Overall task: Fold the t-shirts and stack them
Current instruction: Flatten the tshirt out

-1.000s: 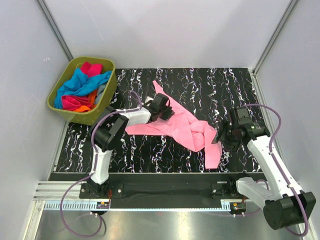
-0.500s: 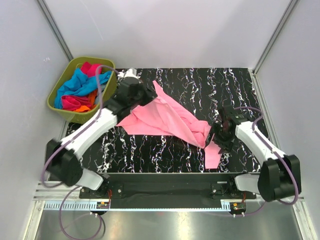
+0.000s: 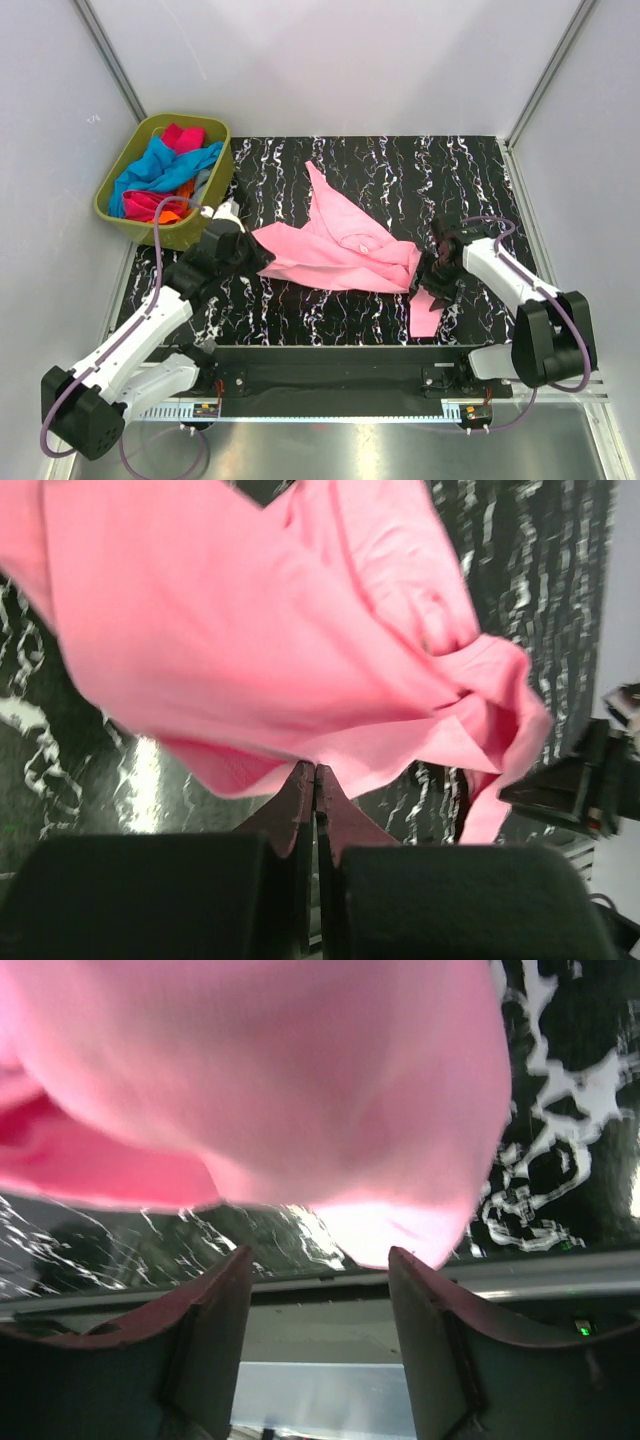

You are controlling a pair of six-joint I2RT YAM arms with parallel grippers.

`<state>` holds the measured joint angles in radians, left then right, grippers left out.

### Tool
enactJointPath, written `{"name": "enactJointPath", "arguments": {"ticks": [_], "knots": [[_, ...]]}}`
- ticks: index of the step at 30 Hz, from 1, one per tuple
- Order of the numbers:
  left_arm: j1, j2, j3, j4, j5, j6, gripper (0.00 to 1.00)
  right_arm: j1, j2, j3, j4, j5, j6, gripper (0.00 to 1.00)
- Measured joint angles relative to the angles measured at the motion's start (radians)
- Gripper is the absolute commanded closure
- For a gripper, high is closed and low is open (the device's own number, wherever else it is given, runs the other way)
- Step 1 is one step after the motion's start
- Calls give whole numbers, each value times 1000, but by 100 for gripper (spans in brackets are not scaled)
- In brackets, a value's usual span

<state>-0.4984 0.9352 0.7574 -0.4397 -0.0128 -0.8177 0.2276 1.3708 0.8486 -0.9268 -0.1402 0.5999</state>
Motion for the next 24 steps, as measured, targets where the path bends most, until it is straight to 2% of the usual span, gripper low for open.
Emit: {"name": "enactJointPath", "arguments": {"ticks": [5,9,11,12,13,19,24], "knots": [[0,13,-31,-3,-14,-25,100,129,-74,-8,-90,17,60,42],[0,43,-30,29,-18,-29,100,229,-71,-11,-120,24,134,44],[0,56,-26,32,-18,-29,100,233,-52,-16,-118,27,168,47],[0,62,-21,33,-18,-29,100,234,-39,-24,-109,27,185,56],[0,68,-15,34,-18,-29,100,235,-27,-33,-102,27,198,57],[1,77,33,43,-18,-25,100,240,4,-135,-55,27,336,56],[29,77,40,45,-14,-14,100,243,37,-154,-28,52,408,54]]}}
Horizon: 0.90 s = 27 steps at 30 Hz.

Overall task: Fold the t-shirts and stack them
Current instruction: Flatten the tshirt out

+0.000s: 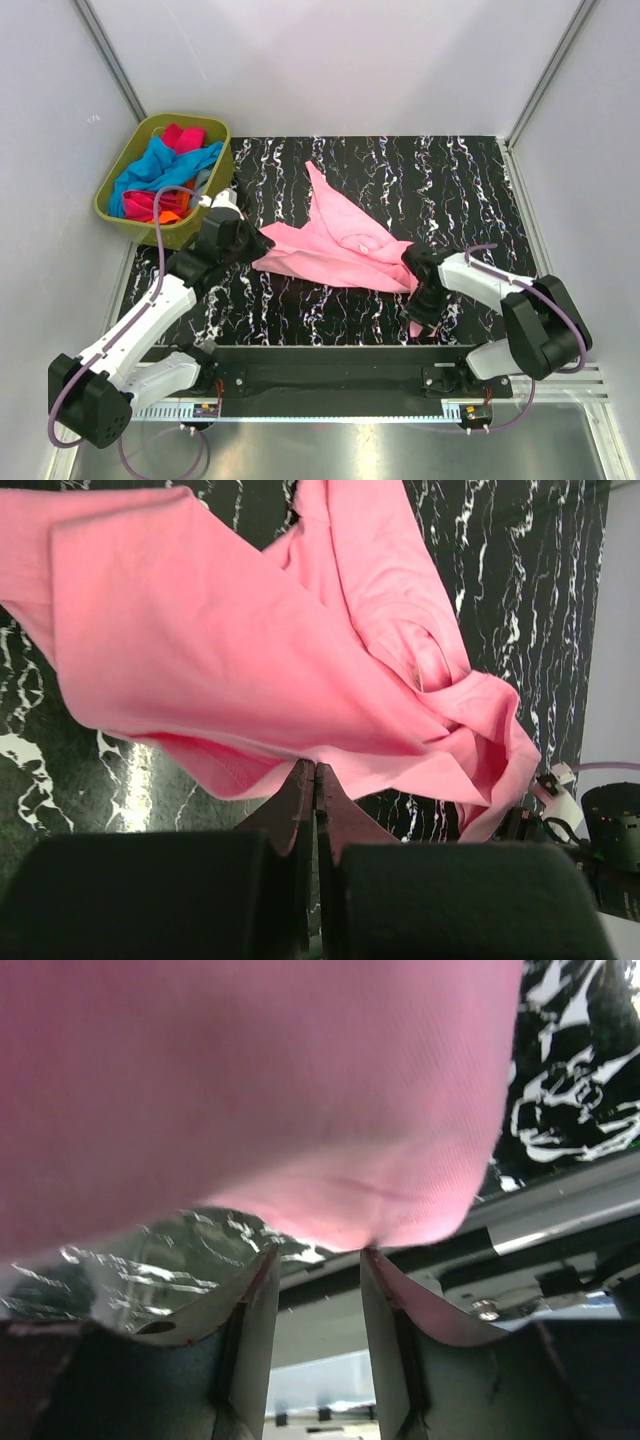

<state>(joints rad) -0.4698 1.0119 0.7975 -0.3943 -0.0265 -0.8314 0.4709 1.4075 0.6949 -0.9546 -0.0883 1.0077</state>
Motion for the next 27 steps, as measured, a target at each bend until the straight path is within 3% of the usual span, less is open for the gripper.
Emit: {"name": "enactJointPath", "arguments": {"ticks": [10,15,16,23,27], "knots": [[52,0,0,0,45,23,100,3,48,23,14,82,41,58],[54,-1,0,0,67,25,100,3,69,41,20,102,63,97],[56,-2,0,0,72,27,100,4,72,45,22,105,67,100],[74,-22,-2,-1,89,41,100,4,56,53,14,132,80,100],[94,-67,16,-37,95,77,100,-15,-45,177,2,179,44,100]]}}
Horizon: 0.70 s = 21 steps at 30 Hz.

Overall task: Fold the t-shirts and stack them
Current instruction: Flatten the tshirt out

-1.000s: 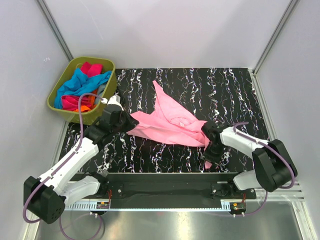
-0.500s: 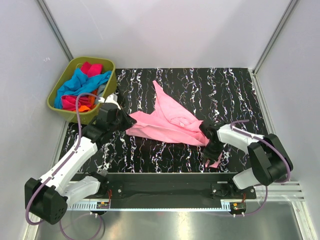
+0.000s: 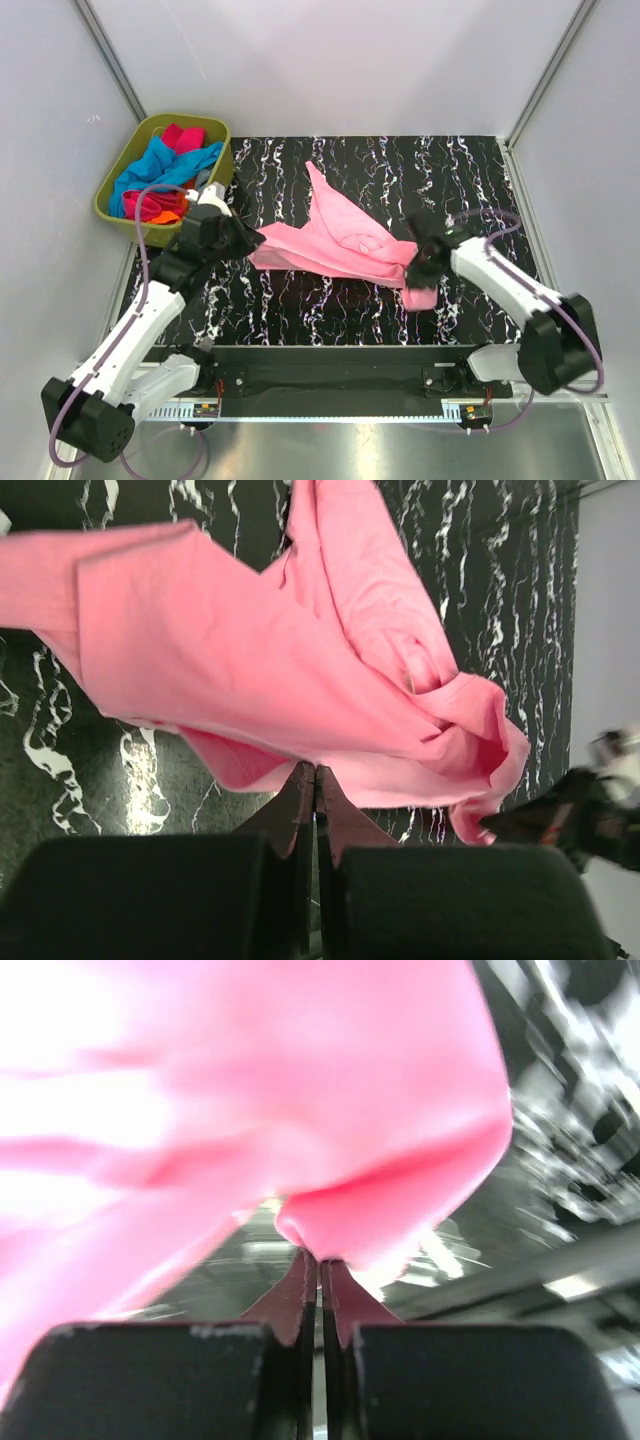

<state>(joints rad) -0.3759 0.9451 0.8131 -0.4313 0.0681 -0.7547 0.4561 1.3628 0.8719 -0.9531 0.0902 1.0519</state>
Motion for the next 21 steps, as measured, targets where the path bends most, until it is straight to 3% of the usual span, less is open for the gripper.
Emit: {"name": "enactJointPath", "arguments": {"ticks": [4,9,16,21], "knots": [[23,-9,132,-58,-13,77,100,-146,-95,251,83,16,-80,100],[46,32,400,-74,-32,210,100,-379,-97,514,198,30,-163,100],[57,69,727,-98,-63,372,100,-496,-98,749,299,58,-222,100],[57,47,888,-113,-37,496,100,-505,-190,796,403,114,-277,100]]}}
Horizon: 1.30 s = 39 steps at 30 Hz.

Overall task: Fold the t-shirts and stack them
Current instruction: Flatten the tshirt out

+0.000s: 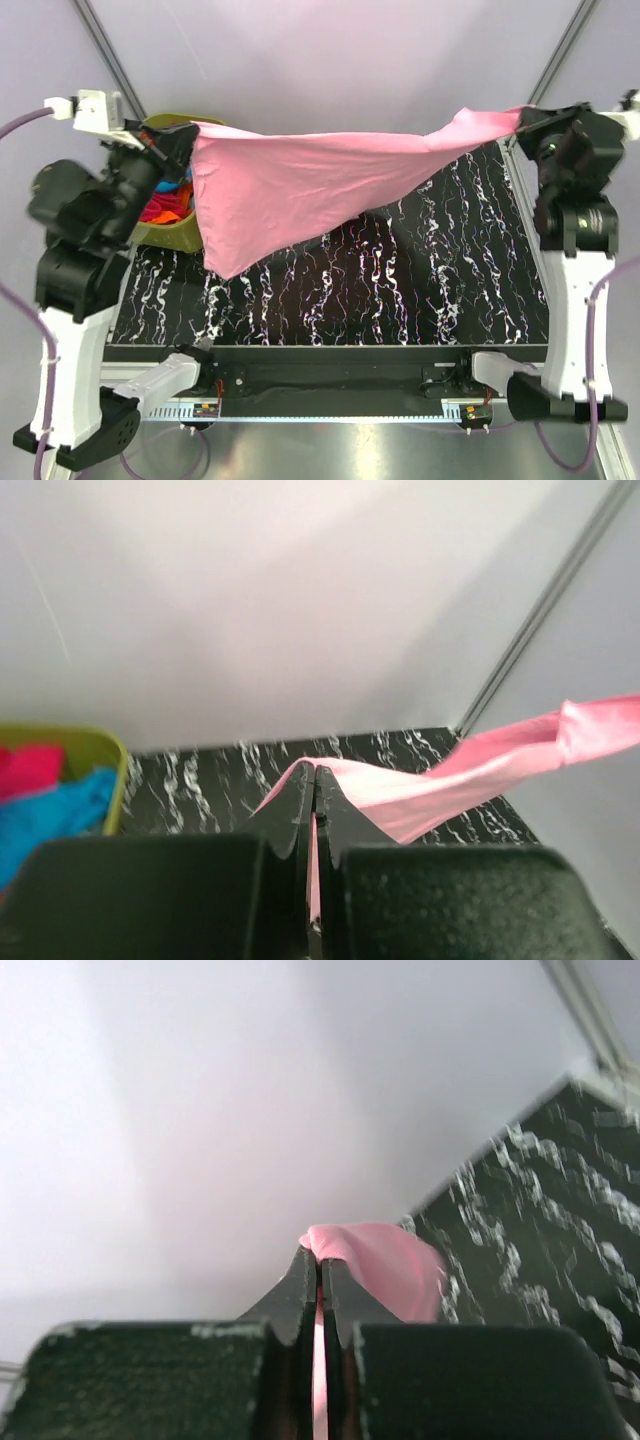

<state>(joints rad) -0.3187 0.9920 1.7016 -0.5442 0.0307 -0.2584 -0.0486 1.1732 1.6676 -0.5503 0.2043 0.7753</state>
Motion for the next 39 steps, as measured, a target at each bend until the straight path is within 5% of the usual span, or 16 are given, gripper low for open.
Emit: {"name": "enactJointPath", "arguments": {"ticks": [12,21,30,39], "knots": [[0,-178,205,-29,187,100,100,0,-349,145,295,102,-220,100],[0,-292,64,22,206,92,100,0,-381,174,360,91,-271,100],[0,-183,-327,126,119,111,100,0,-231,-98,461,90,-294,100],[37,316,-481,380,24,184,100,0,239,-333,722,82,-334,100]]}}
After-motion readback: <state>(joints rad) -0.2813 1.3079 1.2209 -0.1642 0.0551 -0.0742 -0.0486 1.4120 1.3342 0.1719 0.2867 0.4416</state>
